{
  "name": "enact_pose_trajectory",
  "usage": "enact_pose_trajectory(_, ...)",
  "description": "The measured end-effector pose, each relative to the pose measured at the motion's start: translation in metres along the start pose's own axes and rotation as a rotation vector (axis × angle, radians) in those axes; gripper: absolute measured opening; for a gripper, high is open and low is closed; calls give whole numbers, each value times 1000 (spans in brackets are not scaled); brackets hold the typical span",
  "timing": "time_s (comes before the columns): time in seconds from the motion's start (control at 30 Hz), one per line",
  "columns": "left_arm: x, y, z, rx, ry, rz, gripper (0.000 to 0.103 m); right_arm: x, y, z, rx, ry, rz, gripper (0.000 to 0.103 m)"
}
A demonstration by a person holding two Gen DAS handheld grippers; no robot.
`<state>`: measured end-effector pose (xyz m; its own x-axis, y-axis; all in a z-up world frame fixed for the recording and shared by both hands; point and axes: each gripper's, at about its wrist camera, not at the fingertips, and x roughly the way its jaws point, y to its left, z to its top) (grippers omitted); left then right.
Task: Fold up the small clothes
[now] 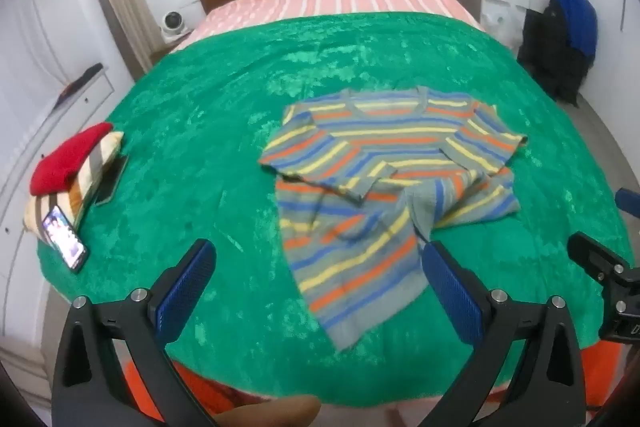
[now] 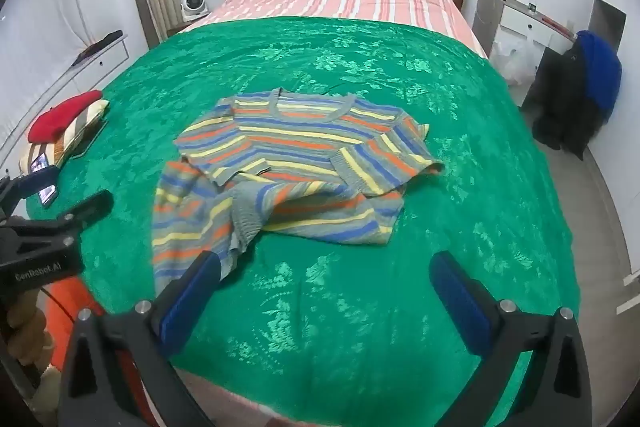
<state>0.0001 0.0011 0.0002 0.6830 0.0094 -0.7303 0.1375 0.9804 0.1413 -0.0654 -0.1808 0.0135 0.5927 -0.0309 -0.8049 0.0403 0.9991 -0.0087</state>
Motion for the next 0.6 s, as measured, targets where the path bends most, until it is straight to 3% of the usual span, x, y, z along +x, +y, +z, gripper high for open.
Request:
enact_pose_trajectory(0.07,-6,-3,-10,-5,-36,-24,103,0,-3,-1,7,4,-2,103)
enact_pose_trajectory(0.13,-10,0,-16,-22,-13,-55,103,-6,5,-6,-14,2,-15,103)
enact_pose_trajectory(0.3,-8,0,-14,-21,41,-54,103,-6,14,-16,-8,39,4,103)
enact_pose_trajectory(0.6,-7,1,-20,-22,45,-50,103,-1,19,-26,17,52,31,103)
